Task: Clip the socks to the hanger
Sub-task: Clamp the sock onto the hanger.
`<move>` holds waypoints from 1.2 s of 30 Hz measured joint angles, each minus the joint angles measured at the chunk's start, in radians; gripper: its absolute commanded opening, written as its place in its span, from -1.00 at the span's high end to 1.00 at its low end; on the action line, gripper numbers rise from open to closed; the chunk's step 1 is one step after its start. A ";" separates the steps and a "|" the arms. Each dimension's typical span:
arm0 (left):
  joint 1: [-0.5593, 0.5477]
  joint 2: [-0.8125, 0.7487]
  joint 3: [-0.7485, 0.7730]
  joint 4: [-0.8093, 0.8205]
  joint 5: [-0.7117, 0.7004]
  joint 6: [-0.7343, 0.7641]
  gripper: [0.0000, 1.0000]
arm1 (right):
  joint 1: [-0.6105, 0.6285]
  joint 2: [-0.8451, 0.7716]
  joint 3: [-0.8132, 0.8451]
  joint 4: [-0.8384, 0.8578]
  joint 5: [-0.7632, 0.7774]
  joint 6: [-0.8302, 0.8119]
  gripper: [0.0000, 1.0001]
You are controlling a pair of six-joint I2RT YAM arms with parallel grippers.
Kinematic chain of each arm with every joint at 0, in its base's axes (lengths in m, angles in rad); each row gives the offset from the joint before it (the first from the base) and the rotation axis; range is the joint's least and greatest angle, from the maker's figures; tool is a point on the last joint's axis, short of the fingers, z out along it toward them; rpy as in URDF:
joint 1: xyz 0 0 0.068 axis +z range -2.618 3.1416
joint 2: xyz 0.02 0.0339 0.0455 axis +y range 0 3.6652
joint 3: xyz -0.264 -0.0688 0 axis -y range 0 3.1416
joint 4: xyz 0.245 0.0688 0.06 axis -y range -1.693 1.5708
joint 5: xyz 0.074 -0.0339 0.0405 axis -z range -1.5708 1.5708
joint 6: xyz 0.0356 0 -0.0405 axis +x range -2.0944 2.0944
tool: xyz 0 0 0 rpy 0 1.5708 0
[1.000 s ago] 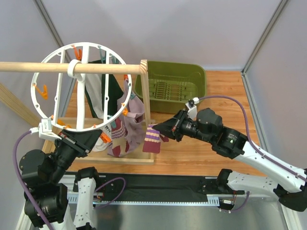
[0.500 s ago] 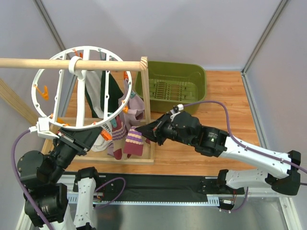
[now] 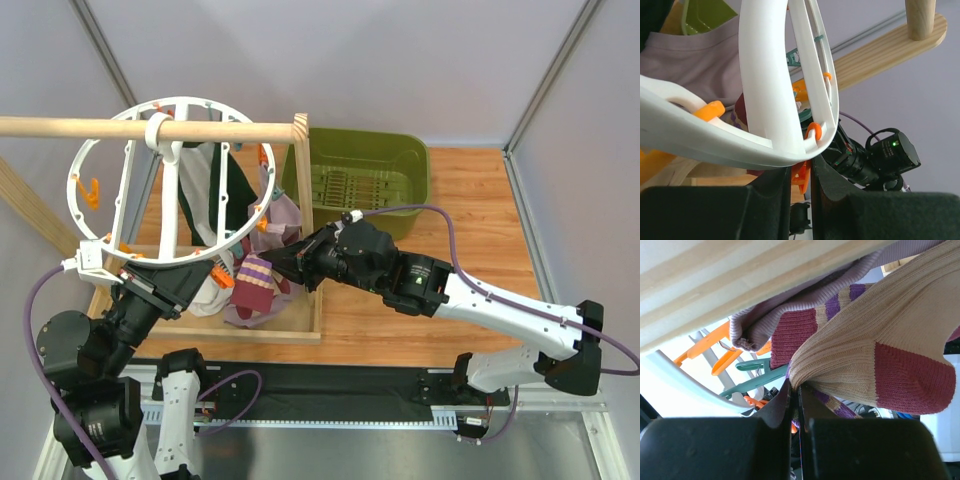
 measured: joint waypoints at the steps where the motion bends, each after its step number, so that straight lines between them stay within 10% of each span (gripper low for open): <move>1: 0.000 0.000 0.000 0.002 0.000 0.000 1.00 | 0.000 0.003 0.000 0.005 -0.002 0.003 0.99; 36: 0.000 -0.010 -0.026 0.071 0.026 -0.019 1.00 | -0.032 0.016 0.000 0.116 -0.055 0.069 0.99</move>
